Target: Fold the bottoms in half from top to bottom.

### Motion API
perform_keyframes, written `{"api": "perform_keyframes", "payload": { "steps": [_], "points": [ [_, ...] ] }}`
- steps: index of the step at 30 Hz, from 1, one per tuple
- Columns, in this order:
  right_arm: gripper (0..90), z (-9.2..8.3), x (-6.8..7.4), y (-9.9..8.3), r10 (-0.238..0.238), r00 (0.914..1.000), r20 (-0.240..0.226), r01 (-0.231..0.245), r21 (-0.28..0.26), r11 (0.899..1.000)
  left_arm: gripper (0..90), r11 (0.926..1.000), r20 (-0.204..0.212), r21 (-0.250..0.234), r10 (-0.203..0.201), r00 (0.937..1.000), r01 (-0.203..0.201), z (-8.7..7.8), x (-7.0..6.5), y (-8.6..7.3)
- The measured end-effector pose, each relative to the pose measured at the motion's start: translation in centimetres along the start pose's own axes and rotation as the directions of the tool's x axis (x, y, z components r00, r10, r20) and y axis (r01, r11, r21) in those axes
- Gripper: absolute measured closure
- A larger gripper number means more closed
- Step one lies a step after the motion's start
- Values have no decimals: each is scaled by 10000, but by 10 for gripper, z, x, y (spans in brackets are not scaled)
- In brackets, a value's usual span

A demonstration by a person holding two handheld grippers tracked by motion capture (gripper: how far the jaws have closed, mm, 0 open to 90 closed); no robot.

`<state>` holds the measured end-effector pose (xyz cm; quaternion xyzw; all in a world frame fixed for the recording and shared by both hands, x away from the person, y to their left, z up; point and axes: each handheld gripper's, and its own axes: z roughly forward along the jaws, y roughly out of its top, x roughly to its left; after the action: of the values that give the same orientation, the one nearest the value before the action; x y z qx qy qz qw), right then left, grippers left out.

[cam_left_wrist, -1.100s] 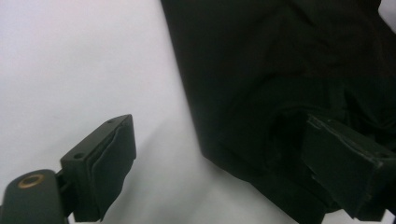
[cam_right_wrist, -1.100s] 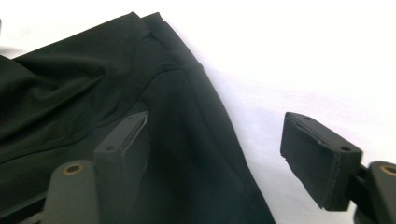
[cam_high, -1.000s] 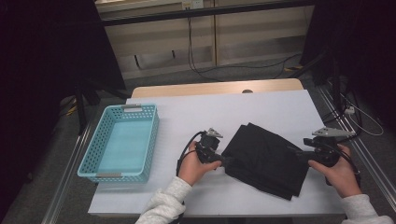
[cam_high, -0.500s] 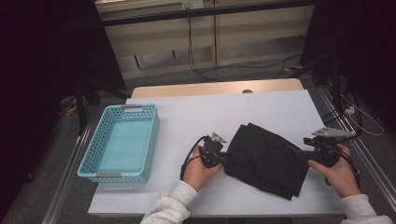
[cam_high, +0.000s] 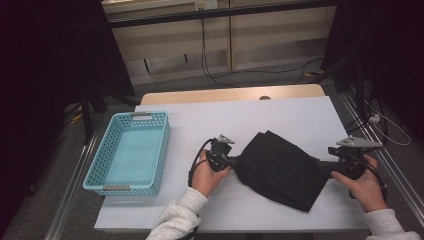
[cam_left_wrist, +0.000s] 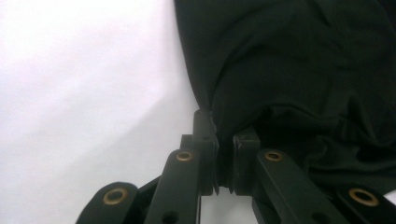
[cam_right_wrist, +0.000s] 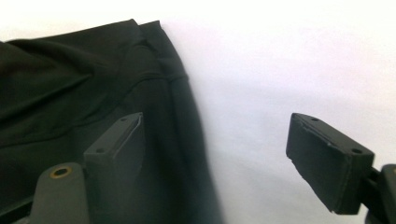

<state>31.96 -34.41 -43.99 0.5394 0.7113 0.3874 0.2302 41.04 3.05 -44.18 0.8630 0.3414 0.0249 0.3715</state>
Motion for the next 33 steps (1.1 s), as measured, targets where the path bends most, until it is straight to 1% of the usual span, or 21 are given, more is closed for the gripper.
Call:
{"api": "perform_keyframes", "payload": {
  "steps": [2,5,7,9,11,14,15,18,20,21,22,25,26,27,28,29,30,31,32,33],
  "points": [
    [178,0,-1,0,6,10000,50,-6,-10,10000,837,9999,15,-101,-18,10000,18,-1,7,0],
    [175,0,-1,-1,28,9999,99,-28,-26,10000,837,9994,-34,-258,-213,9998,212,-3,15,1],
    [173,0,0,-1,0,10000,81,0,-37,10000,838,9991,-92,-339,-274,9996,271,-5,20,1],
    [172,0,0,-1,-12,9999,110,12,-40,10000,837,9989,-167,-396,-259,9995,253,-6,26,2],
    [170,0,1,-2,-1,10000,80,1,-20,10000,838,9980,-181,-496,-408,9990,399,-8,33,2],
    [169,1,2,-2,-37,10000,65,37,6,10000,837,9975,-155,-580,-422,9990,412,-14,43,3],
    [168,2,2,-3,-53,10000,48,53,-4,10000,837,9965,-134,-676,-511,9986,501,-15,46,3],
    [167,3,4,-2,-60,10000,1,60,34,10000,836,9966,-161,-671,-490,9987,478,-20,56,3],
    [167,4,5,-2,-49,10000,-64,49,54,10000,835,9955,-179,-739,-607,9980,593,-22,61,2],
    [167,5,6,-2,-58,10000,-78,58,77,10000,833,9948,-204,-774,-672,9975,654,-22,64,2],
    [167,6,8,-2,-87,9999,-128,89,102,9999,833,9950,-269,-779,-641,9976,619,-23,67,2],
    [167,9,13,-1,-180,9996,-225,183,137,9997,825,9932,-473,-940,-741,9961,694,-25,75,1],
    [166,11,16,0,-224,9995,-237,227,141,9996,805,9912,-535,-1036,-877,9947,818,-26,77,1],
    [164,12,18,1,-248,9993,-277,252,141,9996,733,9908,-716,-1010,-977,9926,903,-25,78,0],
    [163,13,21,1,-271,9992,-303,275,134,9995,659,9924,-855,-801,-1000,9913,932,-26,79,-1],
    [161,14,23,2,-259,9989,-393,264,131,9996,625,9925,-974,-774,-1018,9900,944,-27,79,-2],
    [161,16,26,2,-279,9983,-510,284,106,9995,588,9906,-1075,-860,-1150,9875,1060,-28,79,-2],
    [161,18,30,3,-306,9982,-520,311,86,9995,514,9895,-1098,-859,-1255,9860,1164,-29,79,-3],
    [159,19,34,4,-279,9978,-593,284,79,9996,475,9895,-1146,-732,-1326,9845,1248,-31,79,-3],
    [159,21,38,4,-311,9969,-730,318,83,9995,443,9879,-1249,-788,-1428,9818,1337,-33,77,-3]
  ]
}}
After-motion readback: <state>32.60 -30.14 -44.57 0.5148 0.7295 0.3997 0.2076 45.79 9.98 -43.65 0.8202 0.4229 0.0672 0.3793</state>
